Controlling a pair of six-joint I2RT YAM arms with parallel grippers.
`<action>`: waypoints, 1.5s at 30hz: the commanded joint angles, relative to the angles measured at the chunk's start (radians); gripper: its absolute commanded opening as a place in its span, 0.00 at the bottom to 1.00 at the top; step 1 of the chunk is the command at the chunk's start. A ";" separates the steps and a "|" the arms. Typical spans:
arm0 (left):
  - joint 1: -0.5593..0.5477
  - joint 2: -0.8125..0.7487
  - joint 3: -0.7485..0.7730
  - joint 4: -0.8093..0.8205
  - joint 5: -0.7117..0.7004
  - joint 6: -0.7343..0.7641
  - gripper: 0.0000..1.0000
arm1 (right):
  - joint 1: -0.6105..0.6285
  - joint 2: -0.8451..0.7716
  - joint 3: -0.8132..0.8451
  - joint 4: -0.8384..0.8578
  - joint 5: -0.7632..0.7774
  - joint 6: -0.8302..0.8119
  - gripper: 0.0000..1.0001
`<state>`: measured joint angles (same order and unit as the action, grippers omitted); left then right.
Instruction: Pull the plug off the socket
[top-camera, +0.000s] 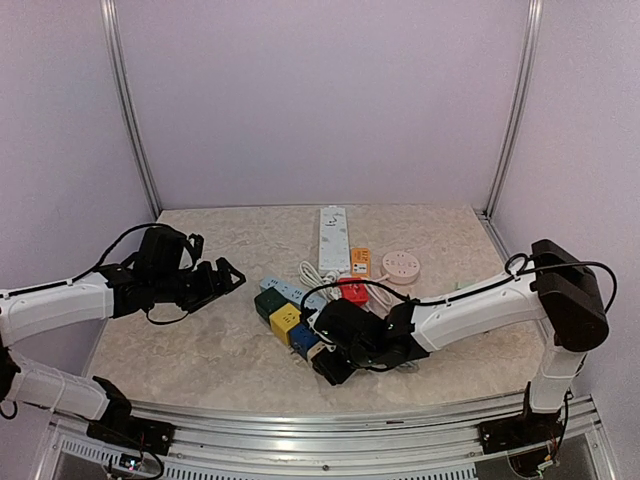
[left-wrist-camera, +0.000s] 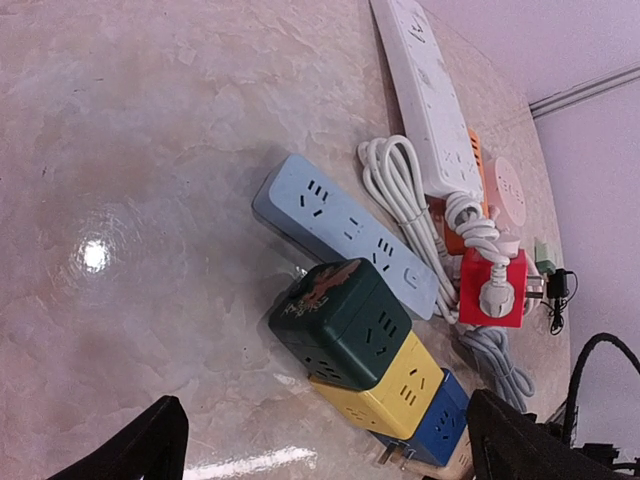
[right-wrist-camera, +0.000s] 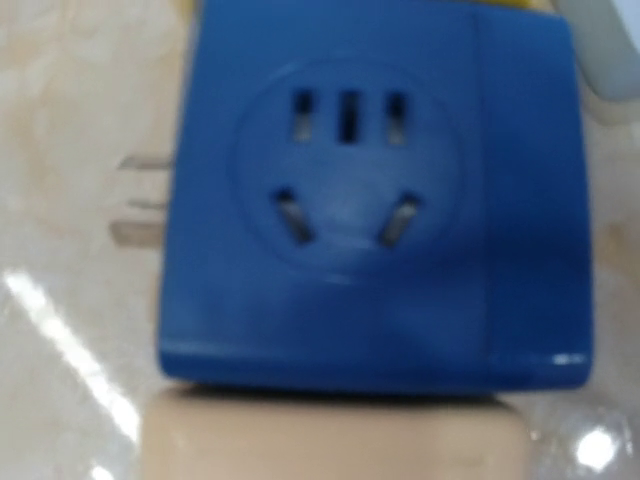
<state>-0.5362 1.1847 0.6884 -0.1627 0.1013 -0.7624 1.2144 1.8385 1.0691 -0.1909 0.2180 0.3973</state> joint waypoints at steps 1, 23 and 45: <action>-0.008 -0.002 -0.010 0.027 0.024 -0.005 0.95 | 0.013 0.019 0.031 0.019 -0.013 0.001 0.36; -0.038 -0.048 -0.094 0.203 0.135 -0.168 0.95 | 0.009 -0.128 0.017 0.346 0.199 -0.023 0.00; -0.128 0.055 -0.047 0.361 0.218 -0.261 0.99 | 0.007 -0.173 0.081 0.527 0.220 -0.122 0.00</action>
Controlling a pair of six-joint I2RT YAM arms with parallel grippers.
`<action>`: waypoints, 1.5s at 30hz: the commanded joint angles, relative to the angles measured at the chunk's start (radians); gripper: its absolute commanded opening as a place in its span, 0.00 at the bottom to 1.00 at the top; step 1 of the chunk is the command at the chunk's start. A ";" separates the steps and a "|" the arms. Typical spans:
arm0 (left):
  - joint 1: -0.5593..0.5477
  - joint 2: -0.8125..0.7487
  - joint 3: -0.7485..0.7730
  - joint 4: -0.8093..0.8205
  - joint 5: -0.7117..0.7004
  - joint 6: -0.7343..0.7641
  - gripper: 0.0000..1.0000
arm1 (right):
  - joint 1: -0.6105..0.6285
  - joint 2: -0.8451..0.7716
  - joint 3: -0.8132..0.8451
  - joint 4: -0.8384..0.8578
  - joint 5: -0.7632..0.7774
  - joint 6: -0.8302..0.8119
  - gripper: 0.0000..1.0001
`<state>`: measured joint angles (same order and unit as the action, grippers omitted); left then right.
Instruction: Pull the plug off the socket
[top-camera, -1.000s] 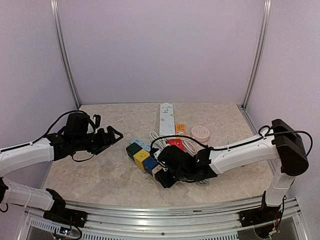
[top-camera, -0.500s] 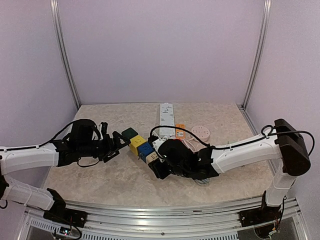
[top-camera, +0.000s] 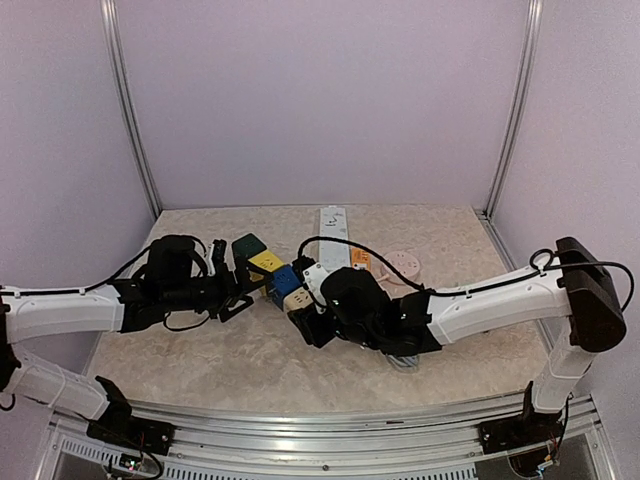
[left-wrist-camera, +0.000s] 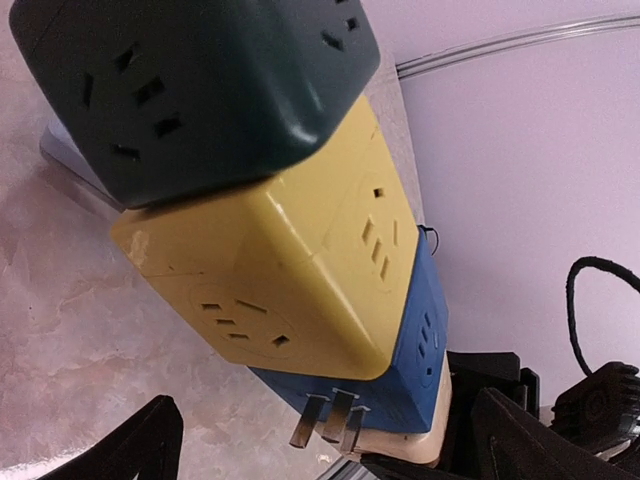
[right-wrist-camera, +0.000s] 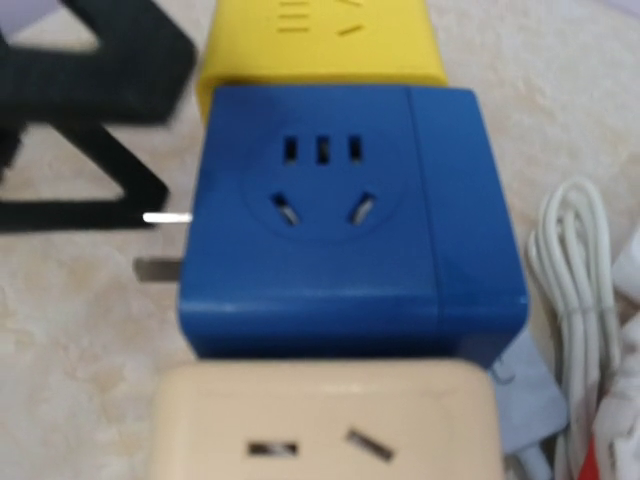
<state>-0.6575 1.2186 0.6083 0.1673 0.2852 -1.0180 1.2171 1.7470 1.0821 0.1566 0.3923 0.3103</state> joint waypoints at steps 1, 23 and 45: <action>-0.007 0.024 0.032 0.034 0.035 -0.010 0.99 | 0.004 -0.084 0.074 0.181 0.045 -0.038 0.00; -0.012 0.051 0.071 0.203 0.047 -0.040 0.99 | 0.007 -0.109 0.076 0.260 -0.022 -0.033 0.00; -0.019 0.089 0.110 0.182 0.042 -0.037 0.77 | 0.011 -0.129 0.052 0.276 -0.097 -0.073 0.00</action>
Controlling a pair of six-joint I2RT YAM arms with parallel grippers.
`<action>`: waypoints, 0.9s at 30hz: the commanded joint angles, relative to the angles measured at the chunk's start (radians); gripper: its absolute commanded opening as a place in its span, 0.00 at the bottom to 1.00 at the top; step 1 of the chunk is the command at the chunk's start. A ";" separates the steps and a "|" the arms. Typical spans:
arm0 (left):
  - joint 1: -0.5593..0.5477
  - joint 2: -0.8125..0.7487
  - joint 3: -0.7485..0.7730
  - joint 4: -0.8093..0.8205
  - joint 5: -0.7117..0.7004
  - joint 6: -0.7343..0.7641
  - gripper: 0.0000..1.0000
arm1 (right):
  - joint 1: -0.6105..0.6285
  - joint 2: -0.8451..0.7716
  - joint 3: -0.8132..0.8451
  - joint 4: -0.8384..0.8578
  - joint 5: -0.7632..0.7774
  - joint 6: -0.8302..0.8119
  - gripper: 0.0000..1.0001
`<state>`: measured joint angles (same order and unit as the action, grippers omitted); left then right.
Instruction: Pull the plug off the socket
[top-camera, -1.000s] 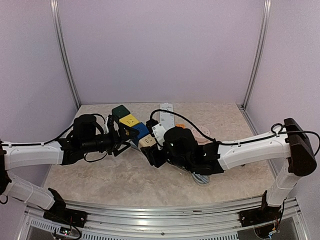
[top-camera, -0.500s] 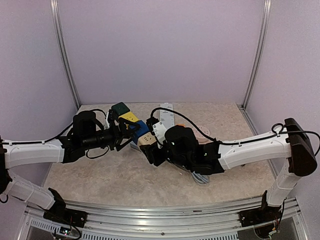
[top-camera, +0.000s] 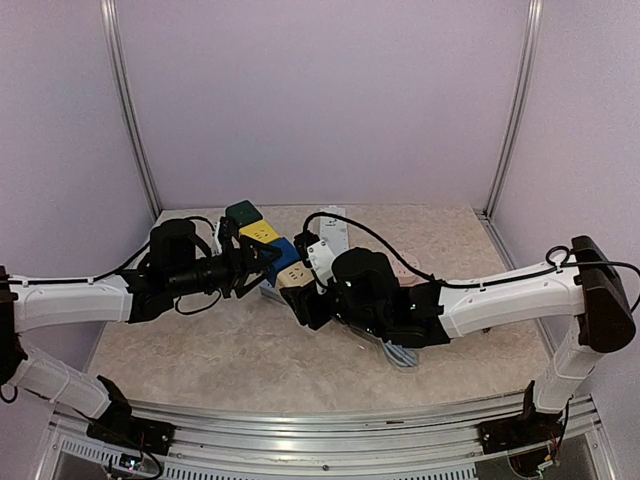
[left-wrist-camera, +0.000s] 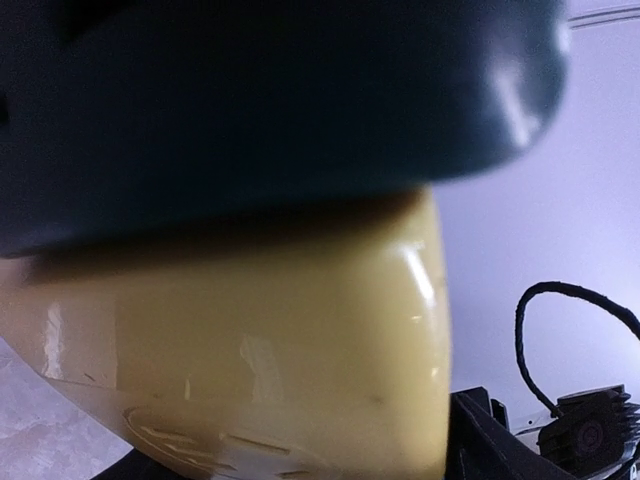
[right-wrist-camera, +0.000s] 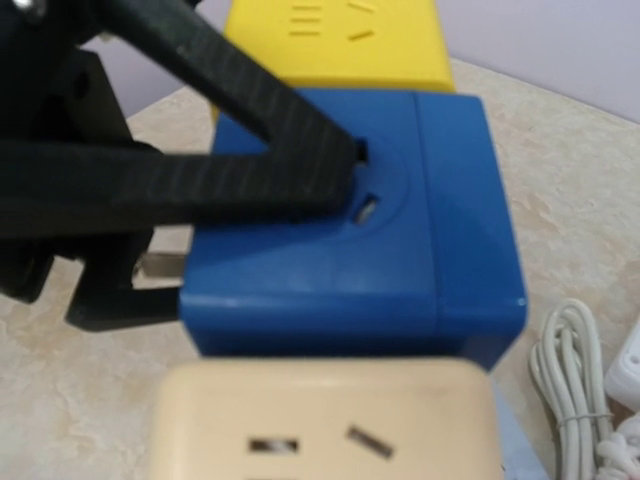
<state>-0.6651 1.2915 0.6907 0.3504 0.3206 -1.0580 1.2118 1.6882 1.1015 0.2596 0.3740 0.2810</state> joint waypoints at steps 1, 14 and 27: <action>-0.011 0.015 0.027 -0.002 0.004 0.003 0.75 | 0.017 -0.070 0.034 0.171 -0.079 -0.045 0.00; -0.011 0.012 0.043 -0.042 0.000 0.018 0.47 | 0.016 -0.071 0.030 0.159 -0.061 -0.047 0.00; -0.011 0.005 0.032 -0.029 0.029 0.044 0.39 | -0.029 -0.099 -0.001 0.177 -0.178 -0.026 0.00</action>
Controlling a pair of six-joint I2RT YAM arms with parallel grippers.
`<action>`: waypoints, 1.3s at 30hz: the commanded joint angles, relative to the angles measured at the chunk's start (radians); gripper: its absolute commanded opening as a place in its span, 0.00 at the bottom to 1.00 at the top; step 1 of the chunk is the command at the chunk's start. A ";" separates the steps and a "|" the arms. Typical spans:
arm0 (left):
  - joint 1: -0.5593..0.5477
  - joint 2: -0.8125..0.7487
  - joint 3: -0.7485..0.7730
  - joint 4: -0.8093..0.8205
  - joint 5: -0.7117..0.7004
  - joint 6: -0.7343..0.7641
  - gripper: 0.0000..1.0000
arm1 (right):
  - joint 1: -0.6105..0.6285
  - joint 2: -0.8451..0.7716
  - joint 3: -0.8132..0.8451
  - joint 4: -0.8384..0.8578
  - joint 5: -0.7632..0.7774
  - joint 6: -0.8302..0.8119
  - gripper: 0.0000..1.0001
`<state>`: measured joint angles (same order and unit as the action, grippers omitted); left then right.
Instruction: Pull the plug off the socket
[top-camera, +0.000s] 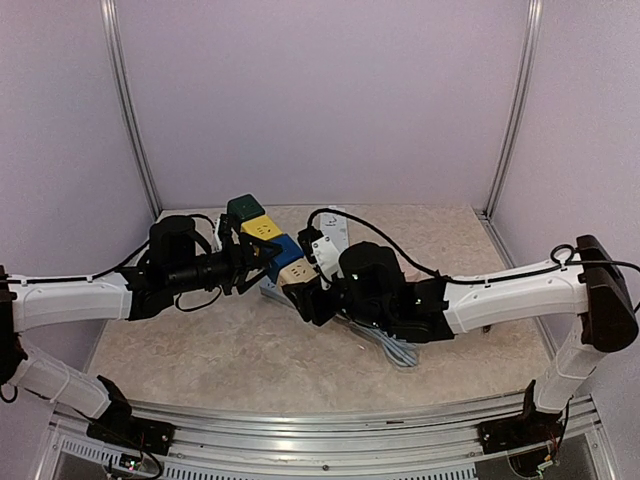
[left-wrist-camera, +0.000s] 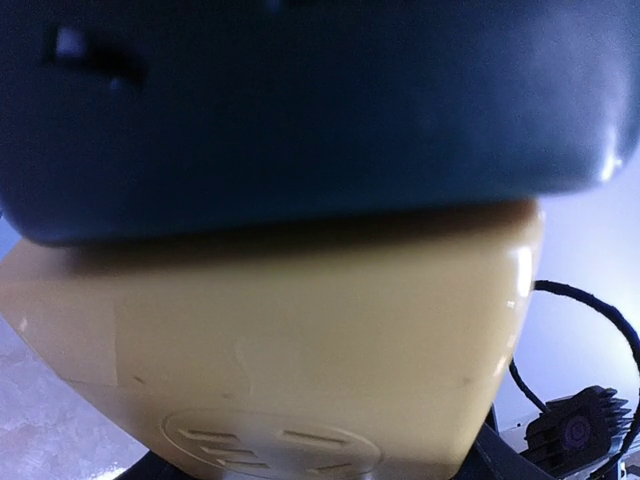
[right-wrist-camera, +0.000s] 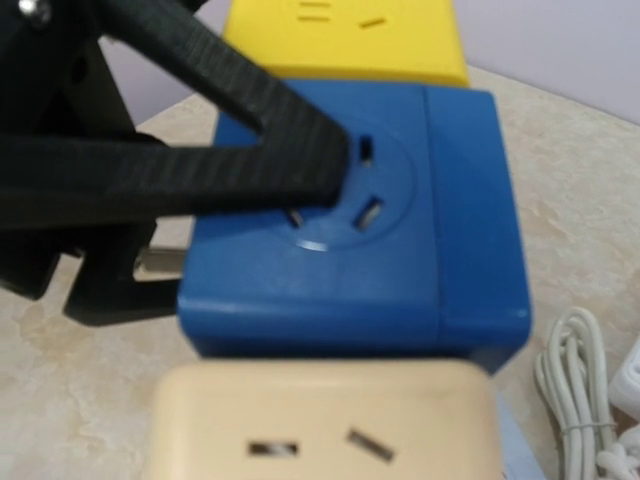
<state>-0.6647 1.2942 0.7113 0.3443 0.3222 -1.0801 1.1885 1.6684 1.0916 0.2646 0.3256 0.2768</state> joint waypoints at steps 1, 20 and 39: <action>-0.012 0.000 0.011 -0.024 0.028 0.068 0.39 | -0.012 -0.081 0.008 0.173 -0.136 -0.017 0.00; -0.013 -0.025 -0.017 -0.016 -0.029 0.048 0.39 | 0.013 -0.044 0.075 0.068 -0.003 0.060 0.00; -0.013 -0.076 -0.037 -0.031 -0.063 0.061 0.38 | 0.073 0.008 0.151 0.022 0.087 0.035 0.00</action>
<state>-0.6704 1.2194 0.6868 0.3435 0.2626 -1.0817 1.2453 1.7058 1.2282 0.1177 0.4465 0.3672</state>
